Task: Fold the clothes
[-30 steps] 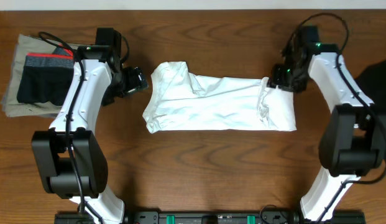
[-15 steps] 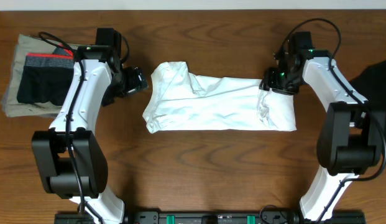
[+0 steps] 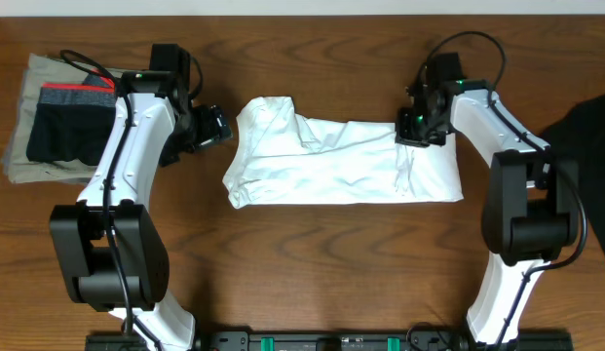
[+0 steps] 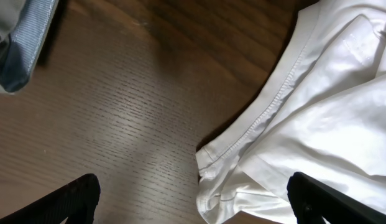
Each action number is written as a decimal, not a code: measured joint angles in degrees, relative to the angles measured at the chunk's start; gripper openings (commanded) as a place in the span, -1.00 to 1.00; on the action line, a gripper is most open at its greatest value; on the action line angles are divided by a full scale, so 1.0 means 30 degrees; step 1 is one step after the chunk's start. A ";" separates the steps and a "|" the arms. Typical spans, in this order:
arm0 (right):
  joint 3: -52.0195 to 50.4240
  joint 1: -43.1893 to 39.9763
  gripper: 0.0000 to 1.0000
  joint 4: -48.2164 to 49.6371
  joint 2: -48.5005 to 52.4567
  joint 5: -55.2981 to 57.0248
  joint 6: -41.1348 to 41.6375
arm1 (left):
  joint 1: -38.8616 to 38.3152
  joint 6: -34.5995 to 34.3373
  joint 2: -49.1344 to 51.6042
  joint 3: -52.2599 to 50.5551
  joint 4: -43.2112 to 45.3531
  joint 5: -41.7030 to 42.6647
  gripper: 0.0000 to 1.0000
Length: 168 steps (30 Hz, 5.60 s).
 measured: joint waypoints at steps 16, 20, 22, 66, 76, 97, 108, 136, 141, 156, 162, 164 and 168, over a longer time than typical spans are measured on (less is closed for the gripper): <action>0.1472 0.1056 0.22 -0.3534 -0.0495 -0.1501 -0.0284 | 0.0007 0.0000 0.0000 0.0000 -0.0058 0.0000 0.96; 0.1887 0.0503 0.01 -0.5180 -0.2288 -0.0138 -0.0313 | 0.0000 0.0000 0.0000 0.0000 -0.0066 0.0000 0.96; 0.2076 0.0146 -0.12 -0.5472 -0.3140 0.0488 -0.0503 | 0.0000 0.0000 0.0000 0.0000 -0.0073 0.0000 0.96; 0.1107 0.1093 -0.49 -0.1311 0.0532 -0.0583 0.0758 | 0.0000 0.0000 0.0000 0.0000 -0.0073 0.0000 0.96; 0.3555 -0.0539 0.84 -0.7424 -0.0969 0.1384 -0.0379 | 0.0007 0.0015 0.0000 0.0000 -0.0080 0.0000 0.96; -0.2302 -0.4838 0.86 -0.3359 -0.2696 0.0248 -0.9275 | 0.0007 0.0015 0.0000 0.0000 0.0007 0.0000 0.96; -0.2929 -0.6674 0.86 -0.1778 -0.2696 -0.1333 -0.9879 | 0.0007 0.0015 0.0000 0.0000 -0.0007 0.0000 0.96; -0.3475 -0.7614 0.03 -0.0495 -0.0182 -0.7992 -1.0397 | 0.0000 0.0015 0.0000 0.0000 -0.0270 0.0000 0.96; -0.3490 -0.7563 -0.47 -0.0299 -0.0080 -0.6972 -0.9712 | 0.0000 0.0015 0.0000 0.0000 -0.0270 0.0000 0.96; -0.2994 -0.7300 -0.97 -0.0619 0.0015 -0.4962 -0.7919 | 0.0000 0.0015 0.0000 0.0000 -0.0270 0.0000 0.96; -0.1362 -0.7257 -0.98 -0.2936 0.0044 -0.0991 -0.7344 | 0.0000 0.0015 0.0000 0.0000 -0.0277 0.0000 0.96; -0.0597 -0.7264 -0.97 -0.3898 0.0168 0.0692 -0.7089 | 0.0000 0.0015 0.0000 0.0000 -0.0277 0.0000 0.96; 0.0816 -0.7227 -0.97 -0.5421 0.0466 0.3184 -0.6703 | 0.0000 0.0015 0.0000 0.0000 -0.0277 -0.0007 0.96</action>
